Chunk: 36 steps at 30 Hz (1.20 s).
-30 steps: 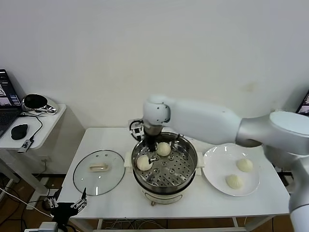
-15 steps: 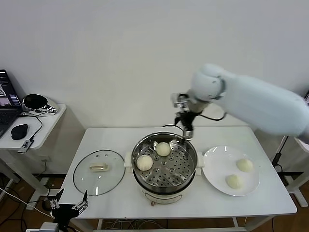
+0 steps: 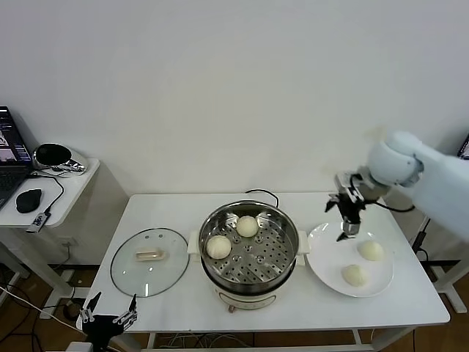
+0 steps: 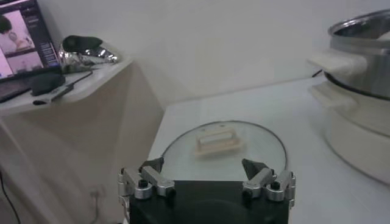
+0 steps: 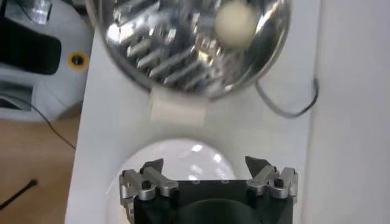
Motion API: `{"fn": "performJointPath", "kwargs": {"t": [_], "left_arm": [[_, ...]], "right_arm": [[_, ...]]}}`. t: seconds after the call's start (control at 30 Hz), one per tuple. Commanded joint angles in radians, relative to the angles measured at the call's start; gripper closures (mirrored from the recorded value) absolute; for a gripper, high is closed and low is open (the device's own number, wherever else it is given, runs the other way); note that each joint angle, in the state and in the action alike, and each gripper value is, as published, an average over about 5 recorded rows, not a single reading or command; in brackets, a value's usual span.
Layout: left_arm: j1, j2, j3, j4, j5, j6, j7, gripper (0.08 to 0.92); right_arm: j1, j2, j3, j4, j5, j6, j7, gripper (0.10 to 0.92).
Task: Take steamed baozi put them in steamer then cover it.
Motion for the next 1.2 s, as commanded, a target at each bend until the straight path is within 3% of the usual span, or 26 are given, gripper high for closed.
{"fn": "performJointPath", "kwargs": {"t": [0.03, 0.43, 1.2], "left_arm": [[0.006, -0.002, 0.0, 0.008, 0.005, 0.0, 0.0, 0.177], [0.005, -0.007, 0.005, 0.029, 0.019, 0.0, 0.0, 0.177], [-0.001, -0.002, 0.002, 0.062, 0.023, 0.0, 0.0, 0.177]], "right_arm": [[-0.337, -0.075, 0.233, -0.033, -0.159, 0.063, -0.008, 0.203], [-0.479, -0.021, 0.321, -0.122, -0.263, 0.108, 0.021, 0.203], [-0.547, 0.106, 0.377, -0.251, -0.333, 0.132, 0.073, 0.203]]}}
